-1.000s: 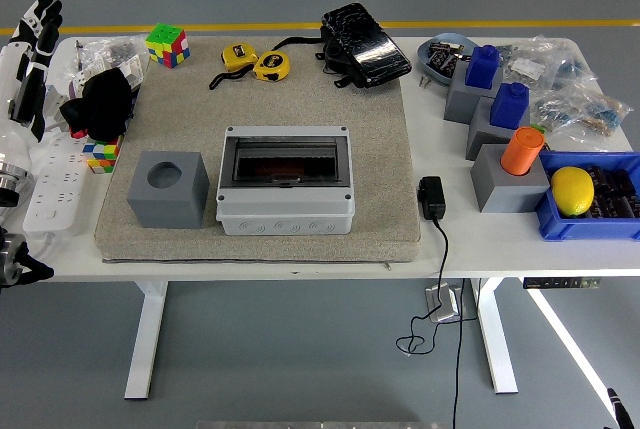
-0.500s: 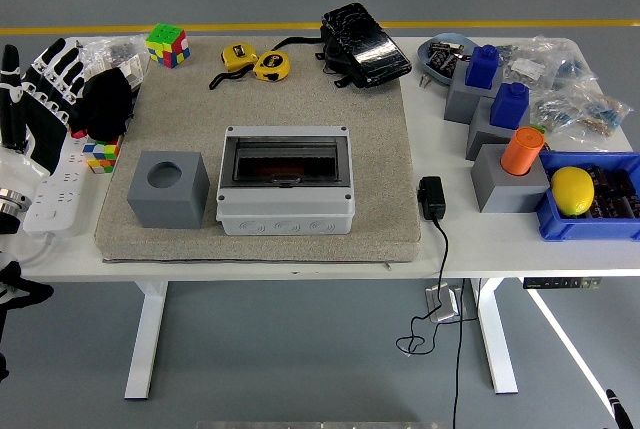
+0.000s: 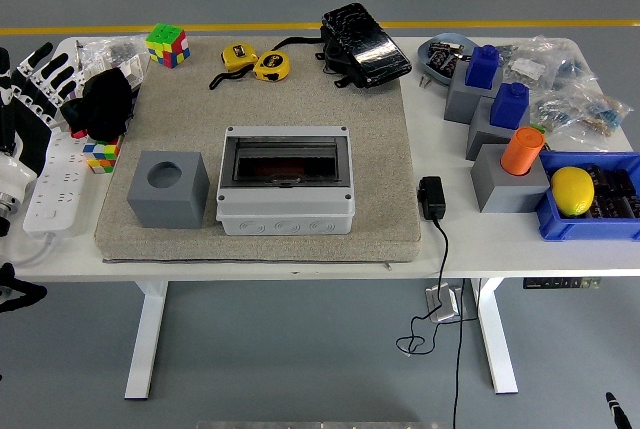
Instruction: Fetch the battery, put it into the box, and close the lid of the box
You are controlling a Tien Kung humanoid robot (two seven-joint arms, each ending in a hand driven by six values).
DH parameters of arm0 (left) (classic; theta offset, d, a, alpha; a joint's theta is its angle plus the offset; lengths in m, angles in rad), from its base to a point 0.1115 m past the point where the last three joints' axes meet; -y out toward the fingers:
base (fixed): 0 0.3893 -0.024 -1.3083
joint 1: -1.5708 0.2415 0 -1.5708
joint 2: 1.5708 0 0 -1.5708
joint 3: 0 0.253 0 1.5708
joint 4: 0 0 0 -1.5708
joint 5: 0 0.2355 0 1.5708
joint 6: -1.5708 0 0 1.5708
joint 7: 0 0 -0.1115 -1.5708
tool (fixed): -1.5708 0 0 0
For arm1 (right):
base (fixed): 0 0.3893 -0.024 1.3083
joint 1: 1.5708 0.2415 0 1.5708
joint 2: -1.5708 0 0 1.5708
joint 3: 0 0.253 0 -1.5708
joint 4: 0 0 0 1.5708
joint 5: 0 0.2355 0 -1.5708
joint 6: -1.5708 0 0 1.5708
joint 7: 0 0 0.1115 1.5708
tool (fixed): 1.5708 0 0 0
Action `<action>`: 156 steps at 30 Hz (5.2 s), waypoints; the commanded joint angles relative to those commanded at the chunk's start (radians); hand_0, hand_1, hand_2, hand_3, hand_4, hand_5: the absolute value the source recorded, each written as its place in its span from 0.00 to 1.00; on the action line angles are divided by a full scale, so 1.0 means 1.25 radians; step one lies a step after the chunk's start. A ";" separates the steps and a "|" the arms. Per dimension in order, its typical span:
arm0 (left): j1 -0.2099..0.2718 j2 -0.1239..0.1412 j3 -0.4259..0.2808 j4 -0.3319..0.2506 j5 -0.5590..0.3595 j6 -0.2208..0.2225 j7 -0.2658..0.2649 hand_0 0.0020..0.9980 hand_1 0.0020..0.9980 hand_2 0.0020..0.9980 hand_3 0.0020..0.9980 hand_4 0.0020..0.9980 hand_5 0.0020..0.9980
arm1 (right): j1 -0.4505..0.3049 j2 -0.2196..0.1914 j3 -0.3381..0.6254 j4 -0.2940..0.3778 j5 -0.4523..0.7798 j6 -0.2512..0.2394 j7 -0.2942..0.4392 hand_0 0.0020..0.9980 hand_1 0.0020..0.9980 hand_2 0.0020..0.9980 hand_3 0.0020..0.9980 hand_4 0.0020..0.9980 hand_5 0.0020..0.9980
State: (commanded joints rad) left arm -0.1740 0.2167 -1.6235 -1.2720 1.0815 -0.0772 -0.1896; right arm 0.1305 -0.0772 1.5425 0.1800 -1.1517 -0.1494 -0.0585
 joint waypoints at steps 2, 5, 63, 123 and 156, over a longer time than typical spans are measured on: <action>0.000 0.000 0.002 -0.003 0.020 0.004 0.001 0.89 0.88 0.85 0.86 1.00 1.00 | 0.000 0.000 0.000 0.000 0.001 0.000 0.001 0.82 0.77 0.75 0.79 1.00 1.00; 0.001 -0.001 0.006 0.000 0.022 0.012 0.002 0.89 0.88 0.85 0.86 1.00 1.00 | 0.002 0.001 0.001 0.000 0.001 0.000 0.002 0.82 0.77 0.75 0.79 1.00 1.00; 0.002 -0.006 0.023 -0.015 0.035 0.064 0.001 0.87 0.85 0.83 0.82 1.00 1.00 | 0.004 0.008 0.008 0.000 0.007 0.001 0.009 0.82 0.77 0.75 0.79 1.00 1.00; 0.003 0.000 0.028 -0.029 0.081 0.082 0.011 0.85 0.84 0.82 0.82 1.00 0.96 | 0.004 0.008 0.008 0.000 0.008 -0.001 0.008 0.82 0.77 0.75 0.79 1.00 1.00; 0.009 -0.001 0.029 -0.032 0.110 0.079 0.017 0.85 0.83 0.81 0.81 1.00 0.80 | 0.001 0.006 -0.005 0.000 0.011 -0.002 0.005 0.82 0.77 0.75 0.79 1.00 1.00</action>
State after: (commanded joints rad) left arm -0.1624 0.2151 -1.5871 -1.3118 1.2185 0.0215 -0.1686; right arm 0.1315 -0.0703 1.5362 0.1800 -1.1374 -0.1524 -0.0520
